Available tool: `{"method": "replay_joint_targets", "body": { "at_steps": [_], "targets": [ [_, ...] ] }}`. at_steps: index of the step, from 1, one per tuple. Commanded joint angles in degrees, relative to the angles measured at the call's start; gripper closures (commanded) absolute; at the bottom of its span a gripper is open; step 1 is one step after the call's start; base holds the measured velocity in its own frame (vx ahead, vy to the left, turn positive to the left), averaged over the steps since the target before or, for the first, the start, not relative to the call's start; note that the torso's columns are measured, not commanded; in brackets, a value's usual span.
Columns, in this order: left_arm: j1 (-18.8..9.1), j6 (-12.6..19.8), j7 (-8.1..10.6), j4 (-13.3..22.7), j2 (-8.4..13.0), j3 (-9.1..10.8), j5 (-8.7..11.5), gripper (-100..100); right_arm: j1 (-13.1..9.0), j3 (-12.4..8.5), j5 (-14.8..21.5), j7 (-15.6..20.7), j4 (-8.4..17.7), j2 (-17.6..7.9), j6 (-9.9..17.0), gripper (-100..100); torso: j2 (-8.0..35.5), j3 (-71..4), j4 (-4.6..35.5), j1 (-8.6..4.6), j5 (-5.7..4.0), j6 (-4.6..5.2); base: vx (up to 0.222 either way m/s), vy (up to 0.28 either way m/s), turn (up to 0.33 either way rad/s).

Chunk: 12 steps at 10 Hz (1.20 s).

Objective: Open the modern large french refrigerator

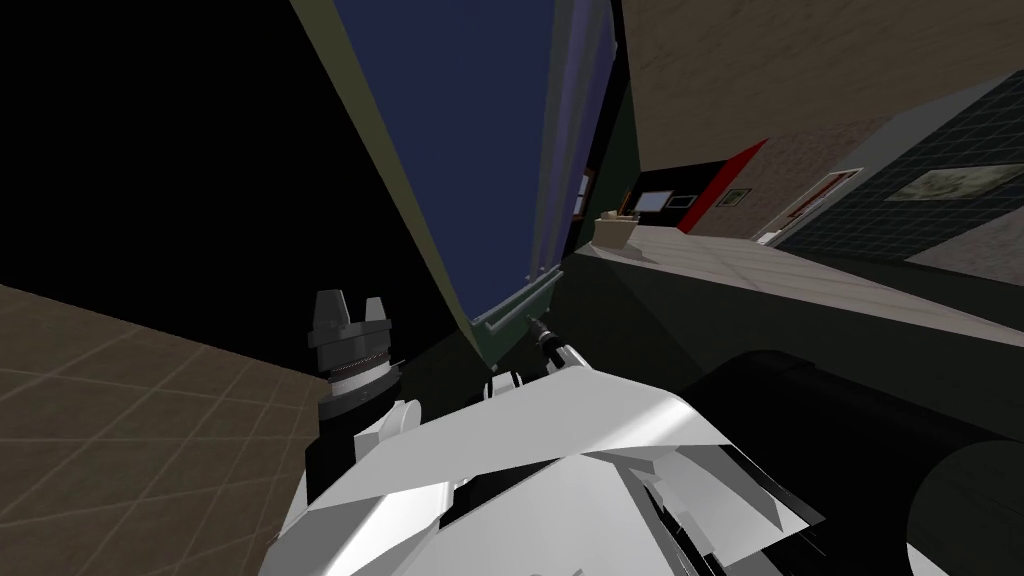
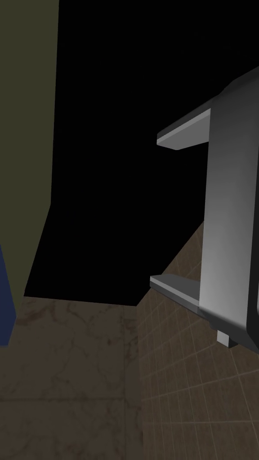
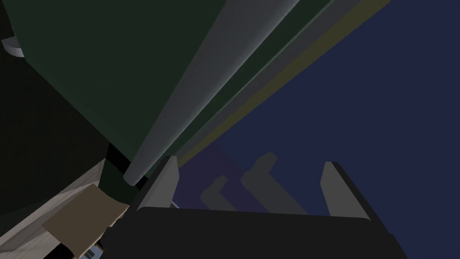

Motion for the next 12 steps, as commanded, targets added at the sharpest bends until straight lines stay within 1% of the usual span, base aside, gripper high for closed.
{"method": "replay_joint_targets", "body": {
  "at_steps": [1, 2, 3, 4, 5, 6, 7, 8, 9, 10, 11, 12],
  "targets": [
    [0.0, 0.0, 0.00, 0.0, 0.0, 0.00, 0.0, 0, -1.6, 1.4, 4.4, 0.1, 4.6, 0.0, 4.1, -100, -0.1, 0.0, 0.0, -0.09, -0.01, 0.03, -0.043, 0.105, 0.074],
    [0.0, 0.0, 0.00, 0.0, 0.0, 0.00, 0.0, 0, -1.6, 1.4, 5.7, 0.1, 5.7, 0.0, 5.2, -100, -0.1, 0.0, 0.0, -0.09, -0.02, 0.00, -0.041, 0.082, 0.037],
    [0.0, 0.0, 0.00, 0.0, 0.0, 0.00, 0.0, 0, -1.6, 1.4, 6.8, 0.1, 6.6, 0.0, 5.2, -100, -0.1, 0.0, 0.0, -0.22, -0.05, 0.03, -0.015, 0.029, -0.013],
    [0.0, 0.0, 0.00, 0.0, 0.0, 0.01, 0.0, 0, -2.7, 2.3, 8.9, 0.1, 8.5, 0.0, 7.9, -100, -0.1, -0.1, 0.0, -0.38, -0.10, 0.02, -0.022, 0.040, 0.067],
    [0.0, 0.0, 0.00, 0.0, 0.0, 0.01, 0.0, 0, -2.7, 2.3, 10.6, 0.1, 10.3, 0.0, 8.2, -100, -0.1, -0.1, 0.0, -0.26, -0.08, 0.00, -0.025, 0.052, 0.050],
    [0.0, 0.0, 0.00, 0.0, 0.0, 0.01, 0.0, 0, -3.8, 3.1, 12.7, 0.2, 12.5, 0.0, 10.0, -100, 0.0, 0.0, 0.0, -0.15, -0.04, 0.03, -0.030, 0.085, 0.093],
    [0.0, 0.0, 0.00, 0.0, 0.0, 0.00, 0.0, 0, -3.8, 3.1, 14.3, 0.2, 13.9, 0.0, 11.2, -100, 0.0, 0.0, 0.0, -0.01, 0.00, 0.00, -0.037, 0.081, 0.038],
    [0.0, 0.0, 0.00, 0.0, 0.0, 0.00, 0.0, 0, -5.0, 4.0, 16.3, 0.3, 16.0, 0.1, 13.3, -100, 0.0, 0.0, 0.0, -0.08, -0.01, 0.03, -0.050, 0.094, 0.081],
    [0.0, 0.0, 0.00, 0.0, 0.0, 0.00, 0.0, 0, -5.0, 4.0, 17.8, 0.3, 17.6, 0.1, 14.2, -100, 0.0, 0.0, 0.0, -0.10, -0.02, 0.00, -0.031, 0.080, 0.047],
    [0.0, 0.0, 0.00, 0.0, 0.0, 0.00, 0.0, 0, -6.2, 4.9, 20.2, 0.5, 20.4, 0.1, 16.0, -100, -0.1, 0.0, 0.0, -0.21, -0.05, 0.03, -0.030, 0.080, 0.087],
    [0.0, 0.0, 0.00, 0.0, 0.0, 0.00, 0.0, 0, -6.2, 4.9, 21.8, 0.5, 21.3, 0.1, 17.2, -100, -0.1, 0.0, 0.0, -0.19, -0.06, 0.00, -0.020, 0.064, 0.051],
    [0.0, 0.0, 0.00, 0.0, 0.0, 0.01, 0.0, 0, -7.4, 5.8, 23.3, 0.6, 23.1, 0.1, 19.1, -100, -0.1, -0.1, 0.0, -0.25, -0.05, 0.04, -0.029, 0.076, 0.085]
  ]
}}
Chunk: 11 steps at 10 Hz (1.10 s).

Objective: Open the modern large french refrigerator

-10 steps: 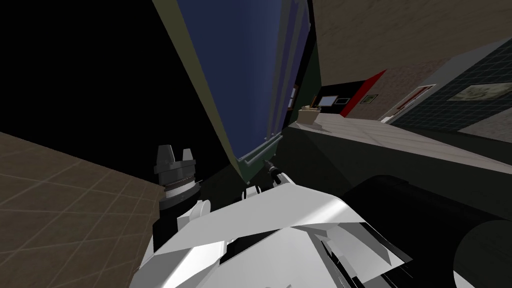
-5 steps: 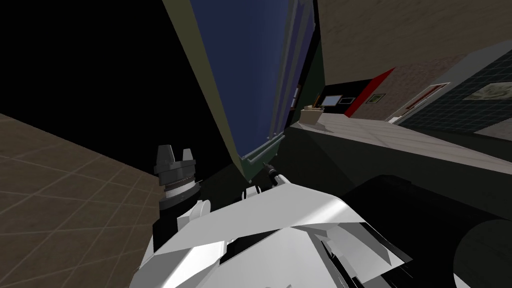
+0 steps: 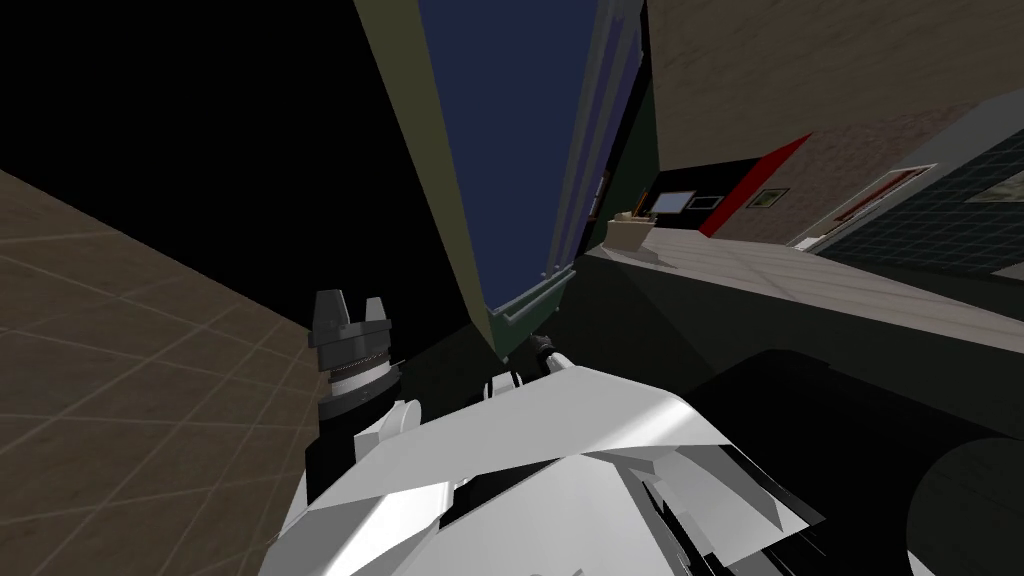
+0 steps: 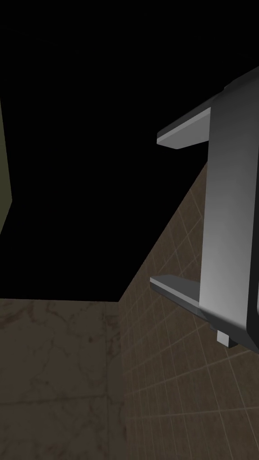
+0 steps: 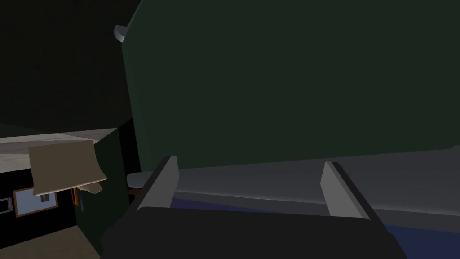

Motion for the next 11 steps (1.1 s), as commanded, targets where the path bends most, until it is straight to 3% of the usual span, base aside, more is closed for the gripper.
{"method": "replay_joint_targets", "body": {
  "at_steps": [1, 2, 3, 4, 5, 6, 11],
  "targets": [
    [0.0, 0.0, 0.00, 0.0, 0.0, 0.00, 0.0, 0, -1.5, 0.9, 4.7, 0.1, 4.7, 0.2, 3.9, -100, 0.0, 0.0, 0.0, 0.09, 0.01, -0.04, -0.020, 0.070, 0.057],
    [0.0, 0.0, 0.00, 0.0, 0.0, 0.00, 0.0, 0, -1.5, 0.9, 4.9, 0.1, 4.7, 0.2, 3.9, -100, 0.0, 0.0, 0.0, 0.07, 0.02, -0.01, -0.003, 0.032, -0.005],
    [0.0, 0.0, 0.00, 0.0, 0.0, 0.00, 0.0, 0, -2.7, 1.8, 7.6, 0.3, 7.5, 0.1, 6.5, -100, 0.0, 0.0, 0.0, -0.04, -0.01, -0.01, -0.008, 0.044, 0.112],
    [0.0, 0.0, 0.00, 0.0, 0.0, 0.00, 0.0, 0, -2.7, 1.8, 8.4, 0.3, 8.3, 0.1, 6.8, -100, 0.0, 0.0, 0.0, 0.05, -0.01, -0.04, -0.012, 0.048, 0.057],
    [0.0, 0.0, 0.00, 0.0, 0.0, 0.00, 0.0, 0, -4.0, 2.7, 11.2, 0.5, 11.2, 0.1, 8.8, -100, 0.1, 0.0, 0.0, 0.09, 0.02, -0.01, -0.011, 0.069, 0.094],
    [0.0, 0.0, 0.00, 0.0, 0.0, 0.00, 0.0, 0, -4.0, 2.7, 11.8, 0.5, 11.9, 0.1, 9.6, -100, 0.1, 0.0, 0.0, 0.17, 0.03, -0.03, -0.004, 0.064, 0.053],
    [0.0, 0.0, 0.00, 0.0, 0.0, 0.00, 0.0, 0, -7.8, 5.3, 20.3, 1.2, 20.5, -0.3, 17.1, -100, 0.0, 0.0, 0.0, 0.05, 0.01, -0.01, -0.007, 0.066, 0.084]
  ]
}}
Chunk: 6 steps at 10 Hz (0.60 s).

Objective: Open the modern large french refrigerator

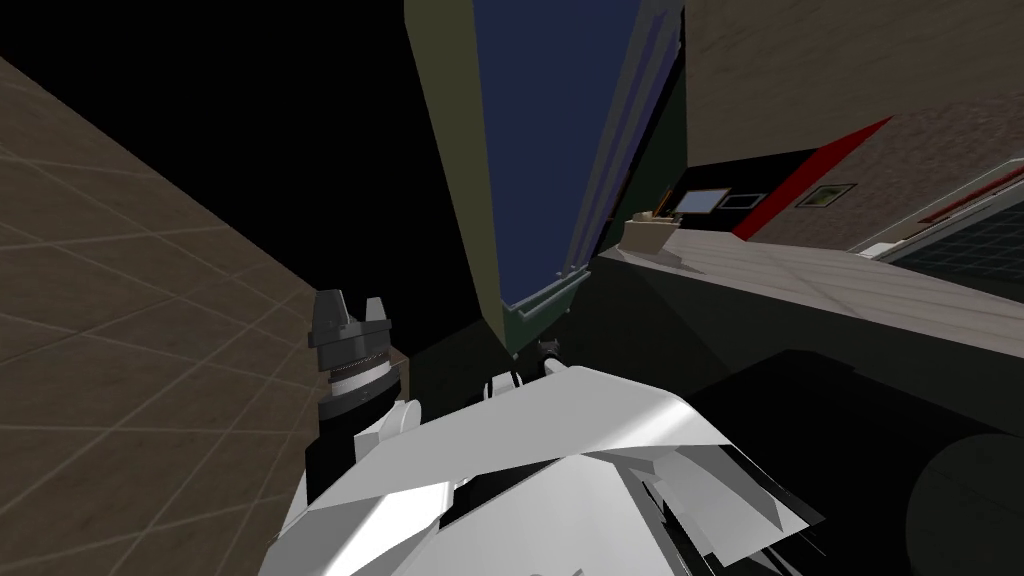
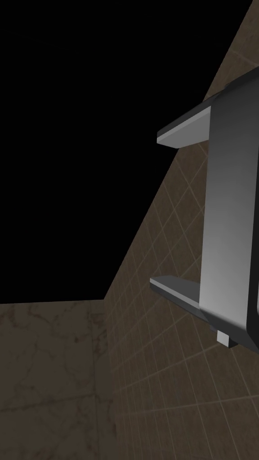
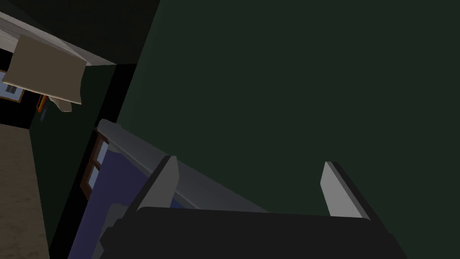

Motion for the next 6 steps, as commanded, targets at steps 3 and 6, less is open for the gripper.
{"method": "replay_joint_targets", "body": {
  "at_steps": [3, 6],
  "targets": [
    [0.0, 0.0, 0.00, 0.0, 0.0, 0.00, 0.0, 0, -2.8, 1.8, 6.9, 0.9, 7.9, -0.2, 5.8, -100, 0.0, 0.0, 0.0, 0.00, -0.01, -0.03, 0.002, 0.045, 0.086],
    [0.0, 0.0, 0.00, 0.0, 0.0, 0.00, 0.0, 0, -5.3, 3.3, 12.4, 1.5, 14.1, -0.7, 10.4, -100, 0.0, 0.0, 0.0, 0.14, 0.03, -0.02, 0.019, 0.058, 0.108]
  ]
}}
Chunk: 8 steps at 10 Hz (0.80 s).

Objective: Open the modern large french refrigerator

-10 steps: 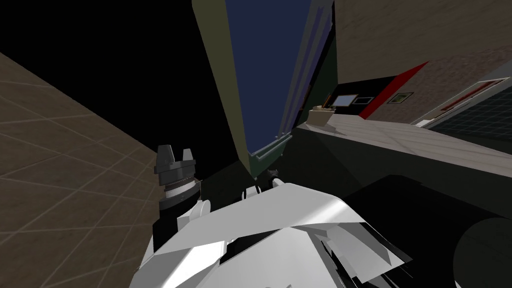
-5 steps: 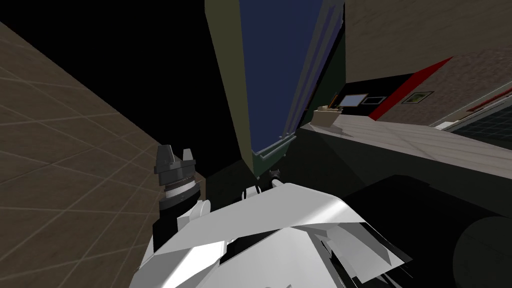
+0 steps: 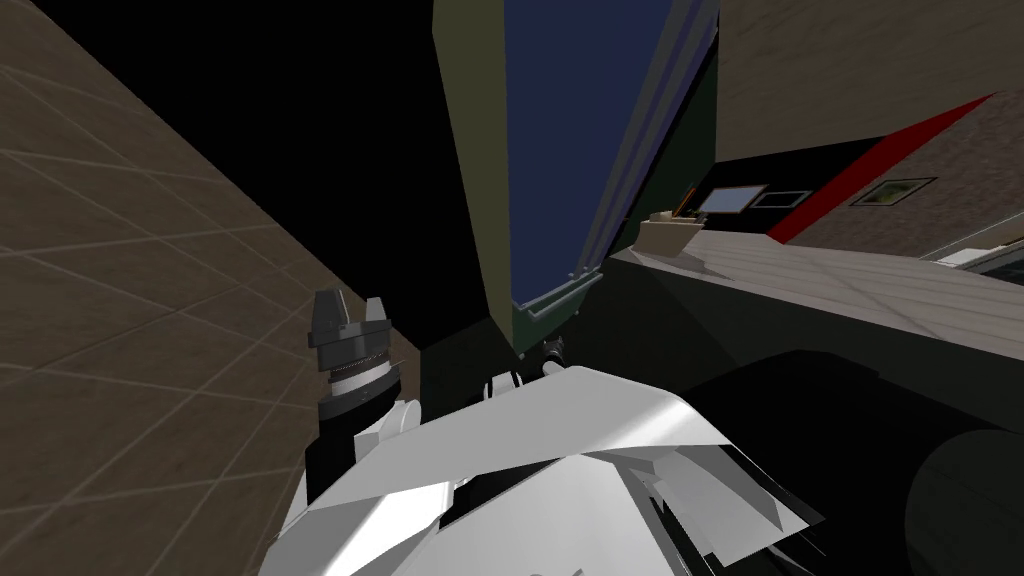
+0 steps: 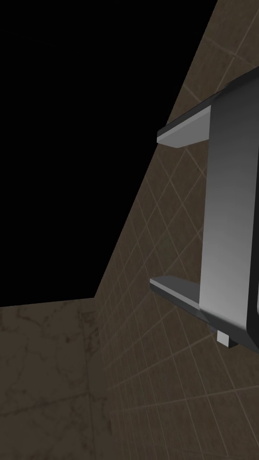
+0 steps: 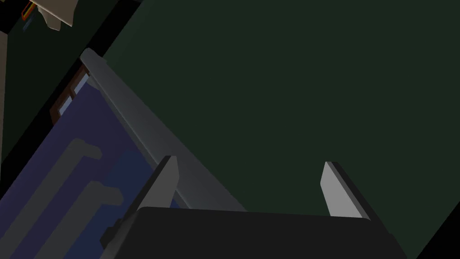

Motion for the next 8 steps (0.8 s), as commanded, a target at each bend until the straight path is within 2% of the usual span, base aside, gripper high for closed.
{"method": "replay_joint_targets", "body": {
  "at_steps": [1, 2, 3, 4, 5, 6, 7, 8],
  "targets": [
    [0.0, 0.0, 0.00, 0.0, 0.0, 0.00, 0.0, 0, -1.9, 1.1, 4.3, 1.1, 4.7, -0.4, 4.1, -100, 0.1, 0.0, 0.0, -0.08, -0.01, 0.03, 0.012, 0.050, 0.126],
    [0.0, 0.0, 0.00, 0.0, 0.0, 0.00, 0.0, 0, -3.1, 1.8, 6.2, 1.4, 7.4, -0.6, 5.7, -100, 0.1, 0.0, 0.0, -0.12, -0.03, 0.00, 0.018, 0.057, 0.154],
    [0.0, 0.0, 0.00, 0.0, 0.0, 0.00, 0.0, 0, -3.1, 1.8, 7.1, 1.4, 8.4, -0.6, 6.1, -100, 0.1, 0.0, 0.0, -0.11, -0.03, 0.01, 0.015, 0.040, 0.051],
    [0.0, 0.0, 0.00, 0.0, 0.0, 0.01, 0.0, 0, -4.2, 2.5, 9.1, 1.7, 10.0, -0.8, 8.0, -100, 0.1, 0.0, 0.0, -0.16, -0.04, 0.04, 0.015, 0.035, 0.107],
    [0.0, 0.0, 0.00, 0.0, 0.0, 0.00, 0.0, 0, -4.2, 2.5, 9.4, 1.7, 11.0, -0.8, 8.0, -100, 0.0, 0.0, 0.0, -0.14, -0.04, 0.00, 0.018, 0.023, 0.062],
    [0.0, 0.0, 0.00, 0.0, 0.0, 0.01, 0.0, 0, -5.3, 3.1, 11.4, 2.0, 13.3, -1.0, 9.8, -100, 0.0, 0.0, 0.0, -0.15, -0.04, 0.02, 0.027, 0.026, 0.096],
    [0.0, 0.0, 0.00, 0.0, 0.0, 0.01, 0.0, 0, -5.3, 3.1, 11.4, 2.0, 13.5, -1.0, 9.8, -100, 0.0, 0.0, 0.0, -0.11, -0.03, 0.00, 0.021, 0.018, 0.061],
    [0.0, 0.0, 0.00, 0.0, 0.0, 0.01, 0.0, 0, -6.3, 3.7, 13.3, 2.3, 15.0, -1.2, 11.4, -100, 0.0, 0.0, 0.0, -0.12, -0.03, 0.02, 0.018, 0.019, 0.106]
  ]
}}
